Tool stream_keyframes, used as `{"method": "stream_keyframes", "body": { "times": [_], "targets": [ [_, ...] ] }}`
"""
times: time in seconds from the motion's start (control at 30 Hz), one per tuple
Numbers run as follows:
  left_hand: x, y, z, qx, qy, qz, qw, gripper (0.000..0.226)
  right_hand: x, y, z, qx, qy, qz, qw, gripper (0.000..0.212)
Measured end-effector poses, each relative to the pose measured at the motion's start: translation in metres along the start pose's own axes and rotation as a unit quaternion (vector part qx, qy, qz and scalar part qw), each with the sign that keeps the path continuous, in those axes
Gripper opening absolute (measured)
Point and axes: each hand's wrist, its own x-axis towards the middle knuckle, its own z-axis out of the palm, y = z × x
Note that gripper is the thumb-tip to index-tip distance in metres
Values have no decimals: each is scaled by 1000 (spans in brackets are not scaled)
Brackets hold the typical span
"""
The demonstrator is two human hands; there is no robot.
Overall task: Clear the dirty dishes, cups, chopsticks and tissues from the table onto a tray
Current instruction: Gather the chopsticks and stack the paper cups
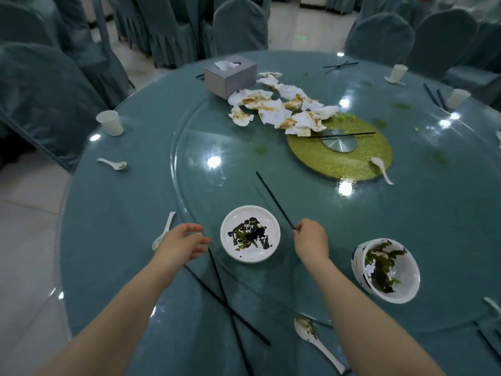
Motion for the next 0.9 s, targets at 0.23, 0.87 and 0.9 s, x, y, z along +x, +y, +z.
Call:
{"method": "stream_keyframes", "body": {
  "times": [0.23, 0.87, 0.9],
  "targets": [
    [-17, 15, -10, -3, 3, 32, 999, 20, -32, -5, -19, 102, 46, 5, 994, 18],
    [-75, -19, -79, -17, 18, 31, 999, 17, -167, -16, 56, -33, -130, -143, 980, 13],
    [-77, -20, -82, -17, 20, 30, 999, 16, -168, -17, 57, -39, -129, -143, 981, 13]
  ]
}}
